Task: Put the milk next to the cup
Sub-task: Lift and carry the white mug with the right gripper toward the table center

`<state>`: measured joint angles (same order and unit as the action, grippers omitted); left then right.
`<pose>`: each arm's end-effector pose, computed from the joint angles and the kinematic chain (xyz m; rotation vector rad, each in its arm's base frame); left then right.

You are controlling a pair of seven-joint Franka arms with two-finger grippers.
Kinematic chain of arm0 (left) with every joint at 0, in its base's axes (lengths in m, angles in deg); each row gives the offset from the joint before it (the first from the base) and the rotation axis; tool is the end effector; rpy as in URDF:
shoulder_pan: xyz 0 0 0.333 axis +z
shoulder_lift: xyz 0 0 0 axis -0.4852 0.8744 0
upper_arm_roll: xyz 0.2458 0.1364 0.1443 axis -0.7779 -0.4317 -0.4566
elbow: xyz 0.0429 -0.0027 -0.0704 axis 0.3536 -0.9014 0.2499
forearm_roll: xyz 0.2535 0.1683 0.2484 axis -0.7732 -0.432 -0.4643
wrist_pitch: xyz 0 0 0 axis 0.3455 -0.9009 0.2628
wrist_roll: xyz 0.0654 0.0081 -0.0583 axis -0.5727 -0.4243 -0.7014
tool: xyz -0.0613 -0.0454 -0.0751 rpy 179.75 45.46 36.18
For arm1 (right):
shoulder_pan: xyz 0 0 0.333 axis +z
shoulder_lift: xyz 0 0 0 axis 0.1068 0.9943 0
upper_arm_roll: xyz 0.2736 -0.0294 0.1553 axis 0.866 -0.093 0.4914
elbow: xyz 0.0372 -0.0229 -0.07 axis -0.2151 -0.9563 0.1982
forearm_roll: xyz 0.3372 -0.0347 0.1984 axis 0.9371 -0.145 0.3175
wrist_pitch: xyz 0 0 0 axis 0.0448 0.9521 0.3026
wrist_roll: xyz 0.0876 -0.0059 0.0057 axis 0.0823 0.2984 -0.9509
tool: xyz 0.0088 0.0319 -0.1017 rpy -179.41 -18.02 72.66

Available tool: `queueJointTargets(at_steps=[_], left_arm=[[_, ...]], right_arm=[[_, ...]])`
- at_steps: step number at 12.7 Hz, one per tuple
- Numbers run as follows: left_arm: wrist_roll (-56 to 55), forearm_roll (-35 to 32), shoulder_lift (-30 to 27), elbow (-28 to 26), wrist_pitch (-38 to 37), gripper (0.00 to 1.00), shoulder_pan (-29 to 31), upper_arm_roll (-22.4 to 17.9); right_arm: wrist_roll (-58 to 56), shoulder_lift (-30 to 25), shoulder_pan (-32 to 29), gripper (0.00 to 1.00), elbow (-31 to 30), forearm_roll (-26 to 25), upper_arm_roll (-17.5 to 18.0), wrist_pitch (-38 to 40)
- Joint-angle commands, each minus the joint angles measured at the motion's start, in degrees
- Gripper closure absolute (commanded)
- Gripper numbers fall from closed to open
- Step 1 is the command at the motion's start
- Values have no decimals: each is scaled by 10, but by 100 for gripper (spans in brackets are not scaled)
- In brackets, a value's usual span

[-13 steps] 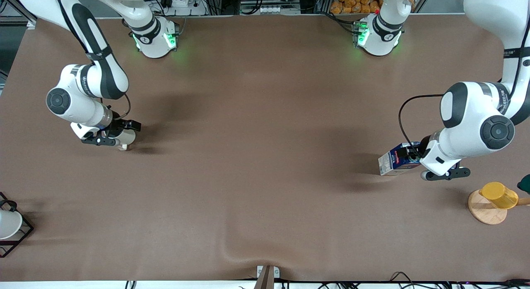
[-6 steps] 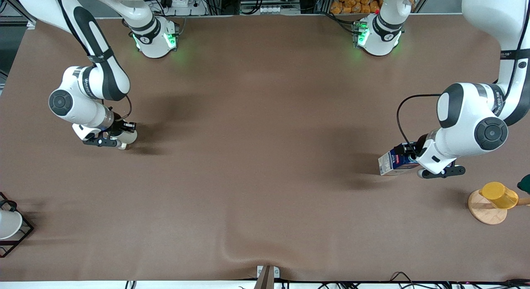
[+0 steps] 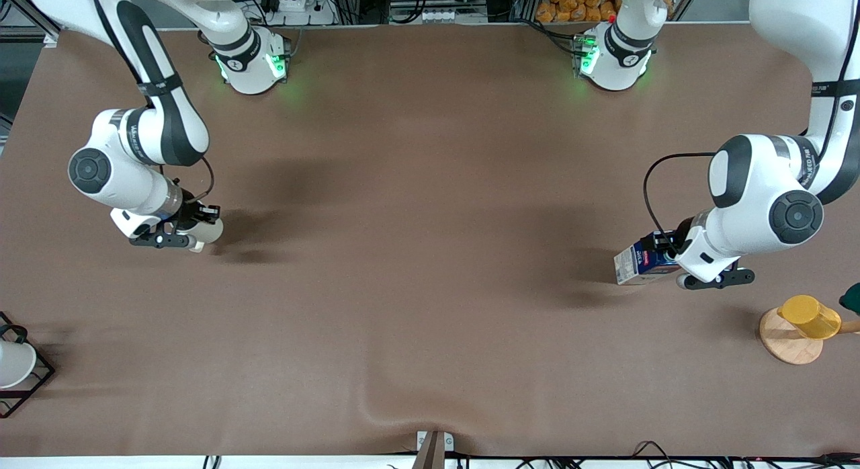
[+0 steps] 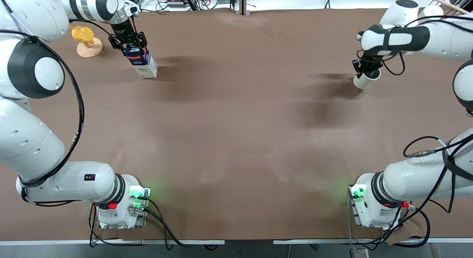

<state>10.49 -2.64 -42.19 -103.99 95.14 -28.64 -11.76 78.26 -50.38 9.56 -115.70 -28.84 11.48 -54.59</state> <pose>0.6173 -0.0399 0.3312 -3.0992 -0.1630 0.2974 0.5309 0.0172 0.2861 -3.1203 0.0462 0.2198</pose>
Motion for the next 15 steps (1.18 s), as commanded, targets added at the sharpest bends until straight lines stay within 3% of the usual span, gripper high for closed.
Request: queueJointTargets(at_steps=[1, 3, 5, 8, 10, 15], left_arm=[[7, 11, -9, 0, -1, 15, 1, 0], [7, 11, -12, 3, -1, 14, 1, 1], [4, 11, -14, 8, -3, 18, 1, 6], [11, 11, -11, 8, -16, 25, 2, 6], [11, 11, -11, 9, -16, 35, 1, 6], [10, 10, -16, 18, -17, 40, 0, 6]], right_arm=[[53, -9, 68, 100, 69, 17, 4, 81], [54, 18, 104, 100, 152, 36, 5, 131], [54, 69, 153, 100, 213, 86, 5, 128], [126, 133, 230, 100, 288, 85, 5, 124], [180, 169, 302, 100, 298, 78, 4, 87], [213, 240, 429, 100, 311, 82, 5, 58]])
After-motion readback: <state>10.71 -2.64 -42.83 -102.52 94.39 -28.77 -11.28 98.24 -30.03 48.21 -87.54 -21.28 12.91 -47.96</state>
